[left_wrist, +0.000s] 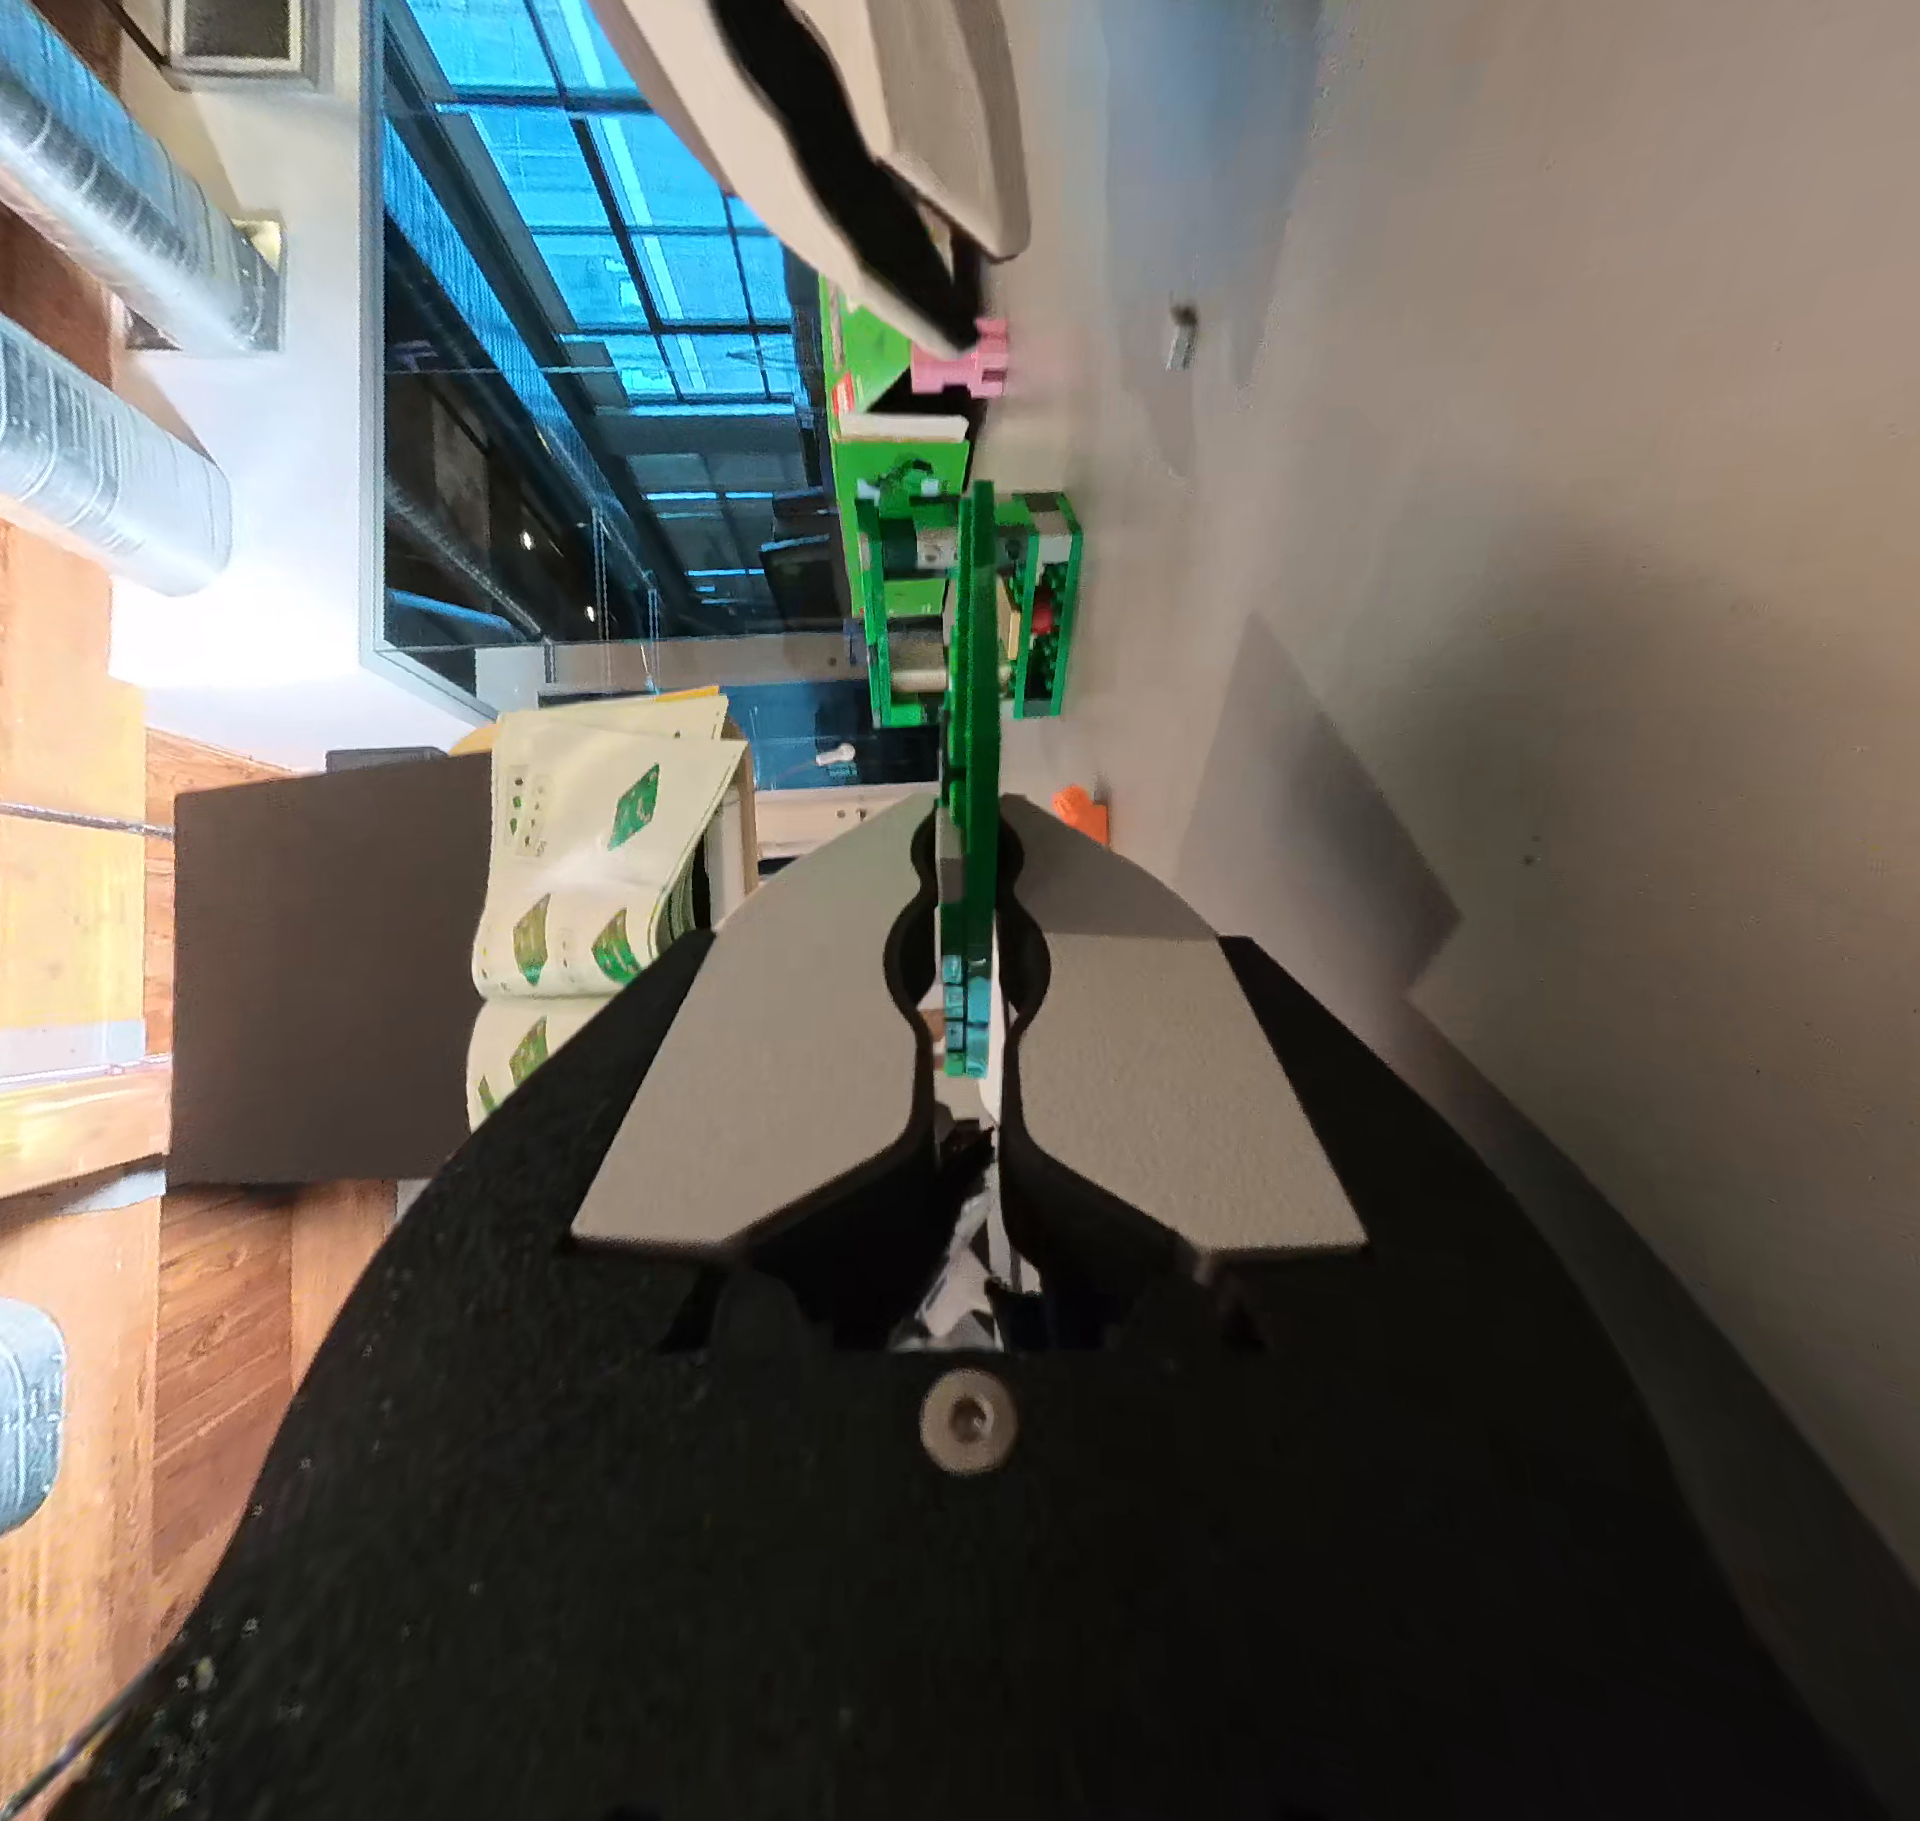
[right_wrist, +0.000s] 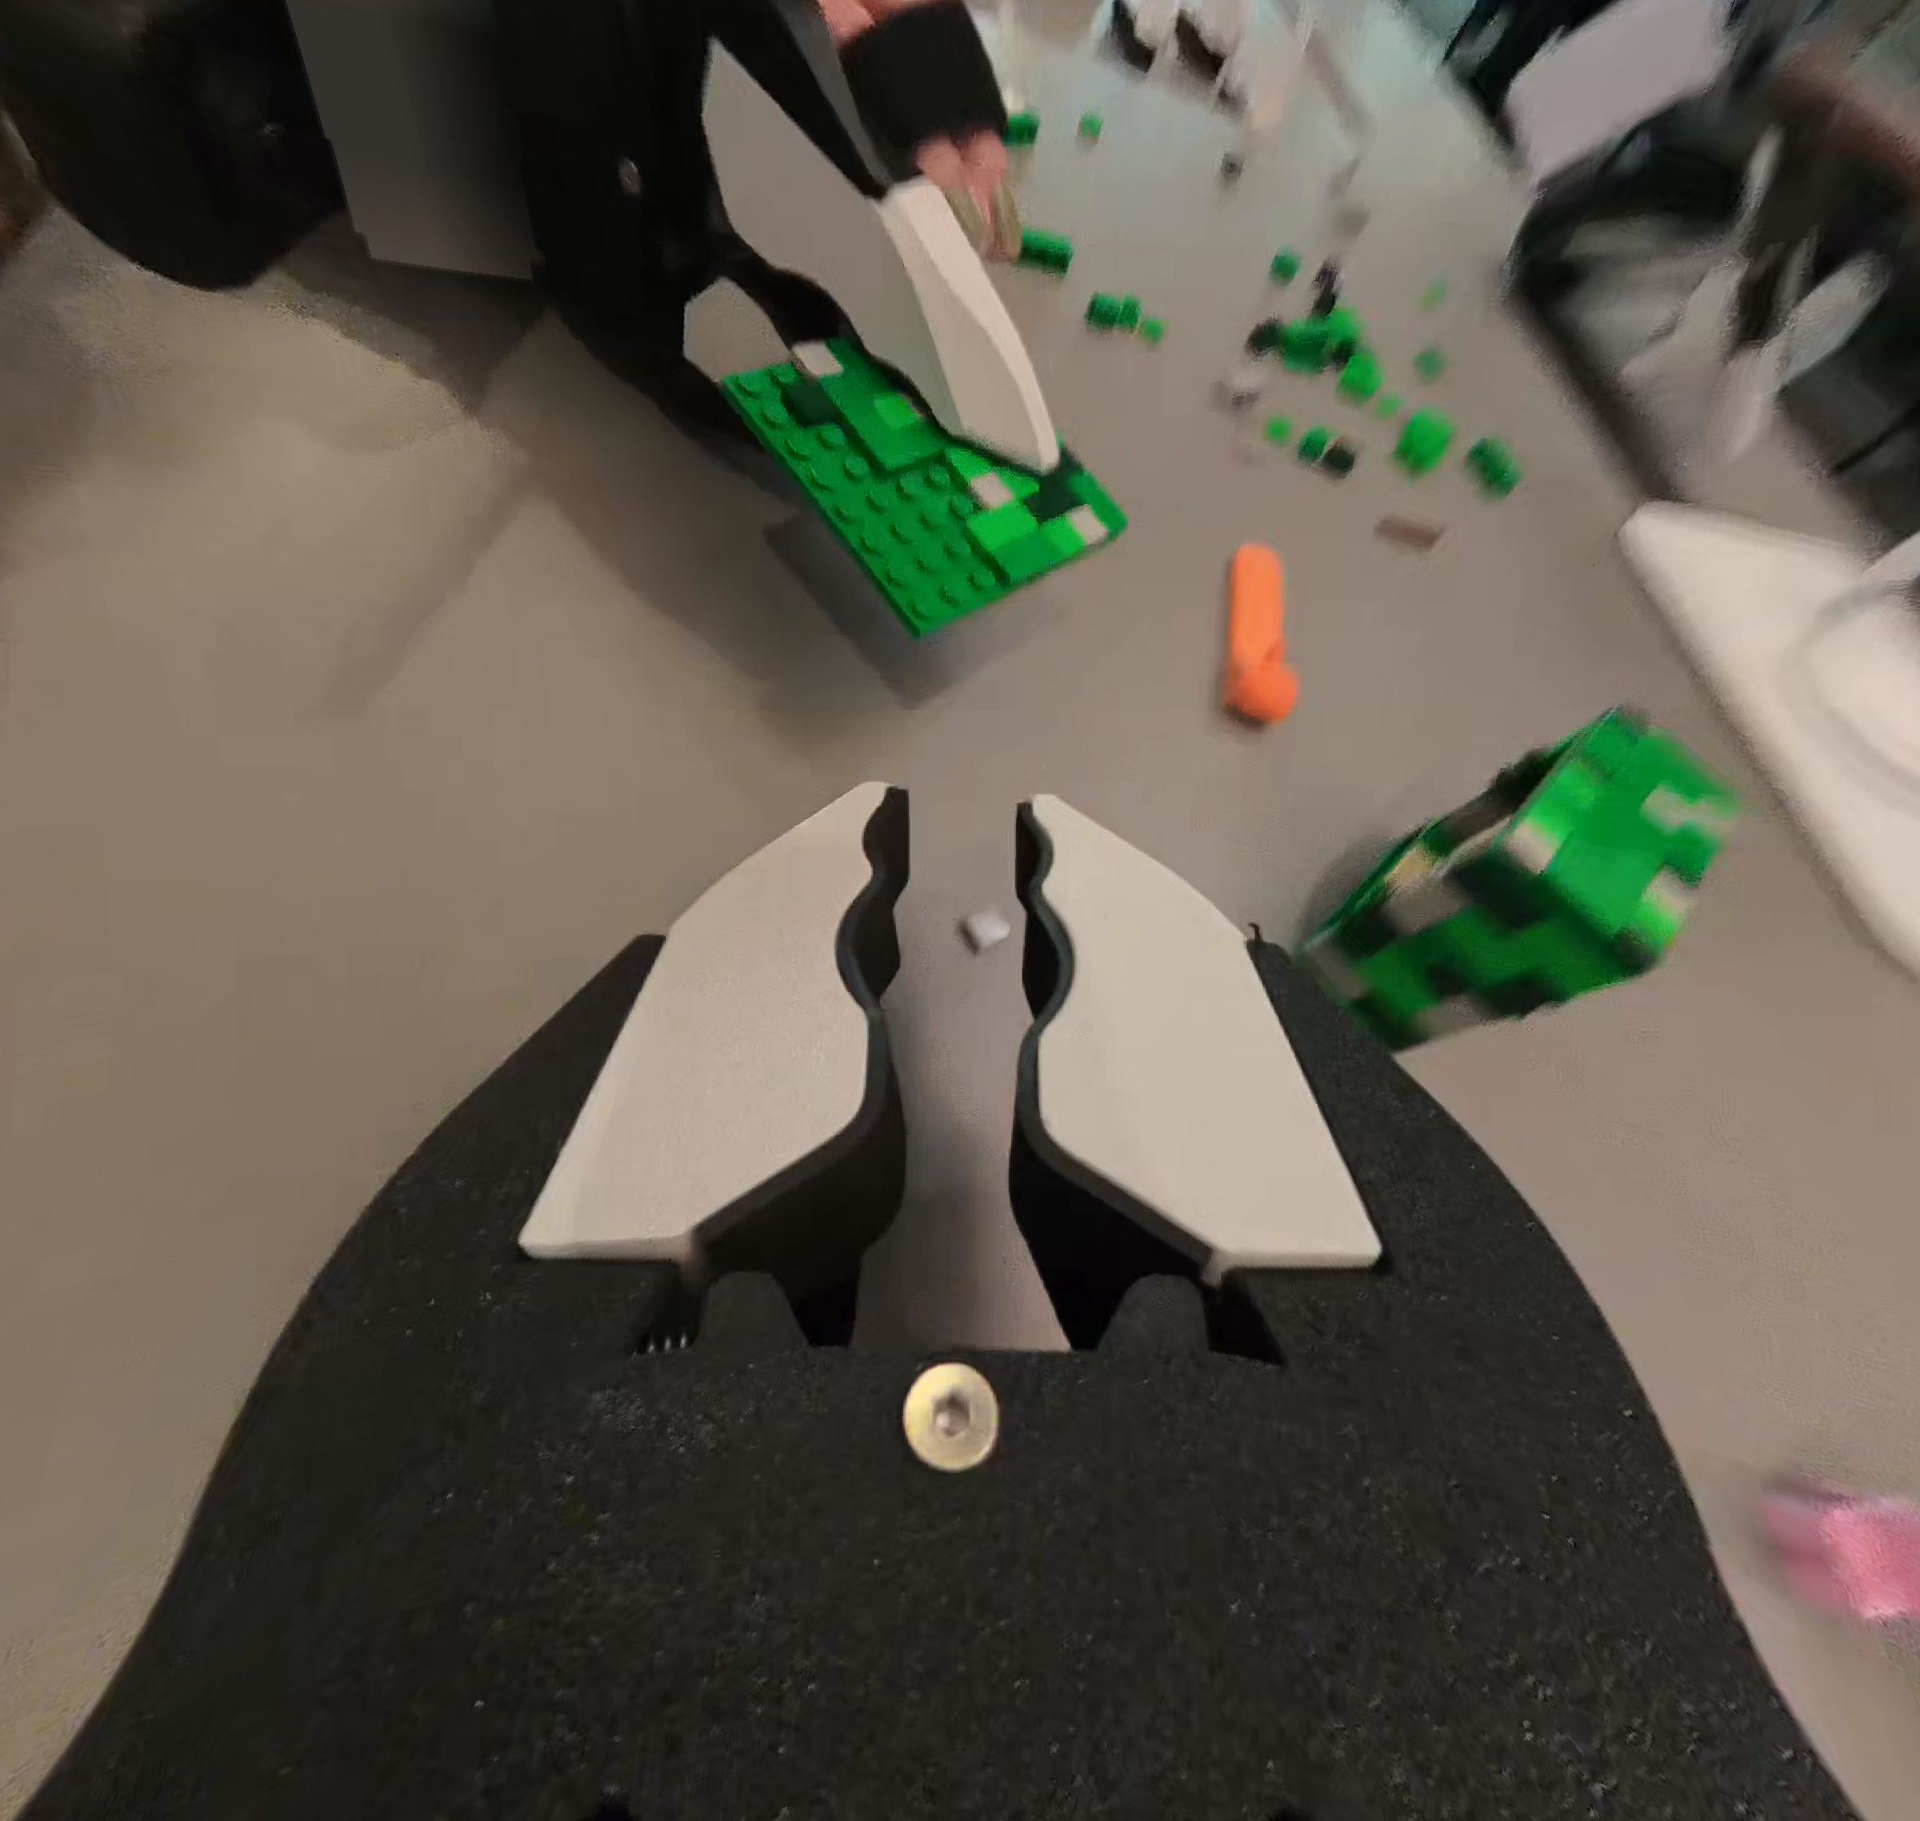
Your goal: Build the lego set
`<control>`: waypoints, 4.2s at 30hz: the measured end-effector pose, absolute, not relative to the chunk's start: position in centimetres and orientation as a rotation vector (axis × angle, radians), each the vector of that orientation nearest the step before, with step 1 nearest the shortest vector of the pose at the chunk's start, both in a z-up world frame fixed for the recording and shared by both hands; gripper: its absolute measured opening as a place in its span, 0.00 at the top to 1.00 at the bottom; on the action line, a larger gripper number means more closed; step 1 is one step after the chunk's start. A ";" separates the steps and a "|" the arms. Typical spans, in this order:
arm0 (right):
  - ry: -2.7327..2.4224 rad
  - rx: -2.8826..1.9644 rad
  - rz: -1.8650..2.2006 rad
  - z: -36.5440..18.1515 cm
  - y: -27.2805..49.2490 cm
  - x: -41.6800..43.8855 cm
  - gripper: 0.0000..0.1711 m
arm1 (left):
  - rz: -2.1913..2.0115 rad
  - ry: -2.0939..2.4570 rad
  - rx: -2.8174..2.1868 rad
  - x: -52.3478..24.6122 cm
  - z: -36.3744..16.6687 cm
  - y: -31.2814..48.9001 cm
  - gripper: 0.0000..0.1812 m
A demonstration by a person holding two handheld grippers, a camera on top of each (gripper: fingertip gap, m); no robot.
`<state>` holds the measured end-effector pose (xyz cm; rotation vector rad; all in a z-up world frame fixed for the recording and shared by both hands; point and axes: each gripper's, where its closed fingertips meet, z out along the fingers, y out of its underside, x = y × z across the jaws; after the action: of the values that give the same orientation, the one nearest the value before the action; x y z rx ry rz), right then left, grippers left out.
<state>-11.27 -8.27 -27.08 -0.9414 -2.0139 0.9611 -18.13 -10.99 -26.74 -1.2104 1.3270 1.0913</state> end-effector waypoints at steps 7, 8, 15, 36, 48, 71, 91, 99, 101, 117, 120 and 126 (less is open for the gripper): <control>-2.113 -1.148 0.917 -29.6 -6.8 -10.6 0.90 | 1.049 1.411 -1.071 -15.0 -27.1 -10.6 0.97; -2.138 -1.167 0.940 -29.9 -7.0 -10.6 0.90 | 1.045 1.418 -1.042 -14.8 -27.0 -10.6 0.97; -2.330 -1.000 1.067 -30.1 -6.7 -11.1 0.89 | 0.923 1.506 -0.977 -13.7 -27.7 -9.5 0.97; -2.463 -0.924 1.082 -30.4 -7.7 -10.8 0.92 | 0.915 1.526 -1.007 -14.5 -27.6 -9.8 0.97; -2.317 -0.863 1.186 -26.9 -9.5 -12.5 0.96 | 0.917 1.531 -1.010 -14.4 -27.5 -9.8 0.97; -2.232 -0.727 1.094 -26.5 -11.2 -12.8 0.77 | 0.892 1.532 -1.039 -14.4 -27.7 -9.5 0.97; -1.846 -0.547 0.155 -28.8 -9.3 -14.6 0.85 | 0.745 1.468 -1.290 -15.5 -28.5 -8.6 0.96; -1.810 -0.498 0.100 -28.7 -9.2 -14.7 0.91 | 0.737 1.466 -1.315 -15.6 -28.6 -8.5 0.97; -1.806 -0.485 0.086 -28.7 -9.2 -14.8 0.93 | 0.737 1.465 -1.316 -15.6 -28.6 -8.6 0.97; -1.808 -0.448 0.043 -28.8 -9.3 -15.0 0.94 | 0.800 1.490 -1.288 -15.6 -28.5 -8.6 0.97; -1.812 -0.450 0.028 -28.9 -9.2 -15.1 0.94 | 0.828 1.497 -1.279 -15.5 -28.6 -8.6 0.97; -1.810 -0.408 -0.052 -28.9 -9.1 -15.0 0.95 | 0.801 1.497 -1.303 -15.5 -28.8 -8.7 0.96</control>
<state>-15.04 -9.15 -28.89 -0.4084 -1.8096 -0.0524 -15.54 -8.67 -28.79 -1.3027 1.4972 0.8010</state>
